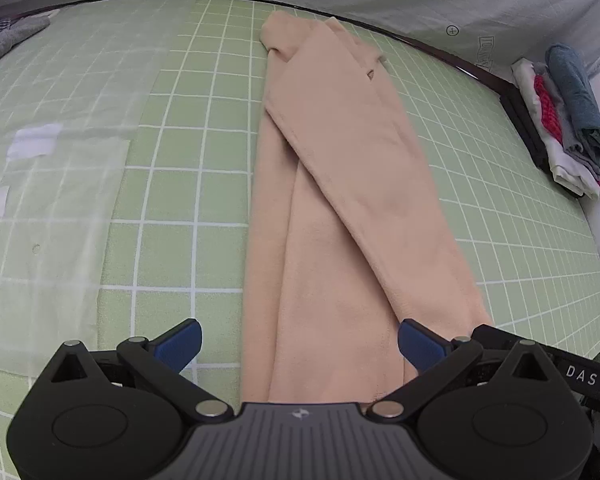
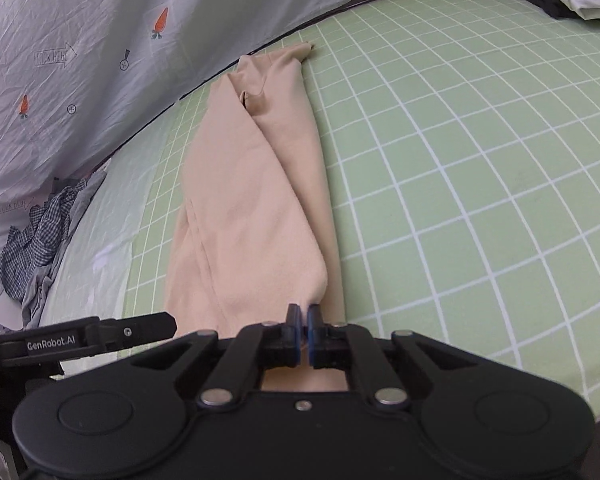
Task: Fold clothes
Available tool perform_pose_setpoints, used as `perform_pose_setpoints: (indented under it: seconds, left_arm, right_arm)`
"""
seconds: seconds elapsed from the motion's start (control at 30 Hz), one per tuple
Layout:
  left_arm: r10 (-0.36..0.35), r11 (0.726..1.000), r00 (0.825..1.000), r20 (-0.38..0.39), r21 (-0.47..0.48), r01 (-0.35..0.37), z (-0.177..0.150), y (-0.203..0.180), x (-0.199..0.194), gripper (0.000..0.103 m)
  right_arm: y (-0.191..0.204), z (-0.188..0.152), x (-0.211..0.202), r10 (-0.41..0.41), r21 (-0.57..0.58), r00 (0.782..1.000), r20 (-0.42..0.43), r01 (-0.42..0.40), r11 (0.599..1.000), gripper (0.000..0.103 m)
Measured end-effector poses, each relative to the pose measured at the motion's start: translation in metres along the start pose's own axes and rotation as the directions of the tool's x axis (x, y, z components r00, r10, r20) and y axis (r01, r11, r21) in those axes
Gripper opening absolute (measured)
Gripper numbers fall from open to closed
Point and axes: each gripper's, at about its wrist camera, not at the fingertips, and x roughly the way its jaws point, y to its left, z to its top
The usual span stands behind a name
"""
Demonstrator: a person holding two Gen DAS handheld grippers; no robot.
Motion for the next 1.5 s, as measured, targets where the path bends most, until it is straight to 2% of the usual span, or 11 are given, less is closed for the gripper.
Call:
perform_pose_setpoints:
  seconds: [0.23, 0.37, 0.53, 0.93, 1.0, 1.07, 1.13, 1.17, 1.27, 1.4, 1.5]
  left_arm:
    - [-0.002, 1.0, 1.0, -0.027, 0.001, 0.002, -0.007, 0.001, 0.002, 0.102]
    - [0.005, 1.0, 1.0, -0.029, 0.001, -0.005, -0.009, 0.002, 0.001, 0.102]
    - [-0.005, 1.0, 0.999, -0.038, -0.028, 0.004, -0.011, 0.005, 0.001, 0.098]
    - [-0.037, 0.998, 0.998, -0.044, -0.048, 0.035, -0.023, 0.007, 0.002, 0.075]
    - [-0.031, 0.999, 0.999, -0.033, -0.037, 0.03, -0.024, 0.006, 0.001, 0.067]
    - [-0.018, 1.0, 1.0, -0.023, -0.023, 0.018, -0.024, 0.003, 0.002, 0.062]
    - [-0.05, 0.998, 0.998, -0.043, -0.035, 0.048, -0.023, 0.004, 0.005, 0.026]
    - [-0.083, 0.995, 0.995, -0.052, -0.064, 0.079, -0.022, 0.007, 0.006, 0.017]
    - [-0.175, 0.98, 0.982, -0.068, -0.112, 0.167, -0.021, 0.015, 0.004, 0.015]
    - [-0.287, 0.947, 0.958, -0.006, -0.153, 0.283, -0.021, 0.021, -0.044, 0.014]
    - [-0.304, 0.941, 0.952, 0.04, -0.143, 0.307, -0.019, 0.02, -0.068, 0.014]
  right_arm:
    - [0.008, -0.008, 0.005, -0.07, -0.063, 0.998, -0.005, 0.07, 0.996, 0.006]
    - [0.017, -0.007, 0.007, -0.131, -0.138, 0.991, 0.019, 0.132, 0.982, 0.03]
    - [0.019, -0.004, 0.01, -0.145, -0.163, 0.989, 0.019, 0.147, 0.976, 0.039]
    - [0.023, -0.008, 0.021, -0.13, -0.221, 0.991, -0.012, 0.124, 0.967, 0.045]
    - [0.026, -0.01, 0.021, -0.127, -0.253, 0.992, -0.01, 0.121, 0.96, 0.042]
    - [0.028, -0.011, 0.023, -0.116, -0.287, 0.993, -0.014, 0.107, 0.952, 0.021]
    - [0.029, -0.012, 0.023, -0.072, -0.303, 0.997, -0.035, 0.059, 0.951, 0.012]
    - [0.031, -0.012, 0.023, -0.068, -0.322, 0.997, -0.039, 0.052, 0.945, 0.012]
    - [0.029, -0.01, 0.015, -0.069, -0.358, 0.996, -0.049, 0.047, 0.933, 0.011]
    - [0.025, -0.004, -0.024, 0.019, -0.322, 0.998, -0.058, -0.037, 0.946, 0.011]
    - [0.03, 0.001, -0.052, 0.066, -0.348, 0.997, -0.043, -0.077, 0.934, 0.011]
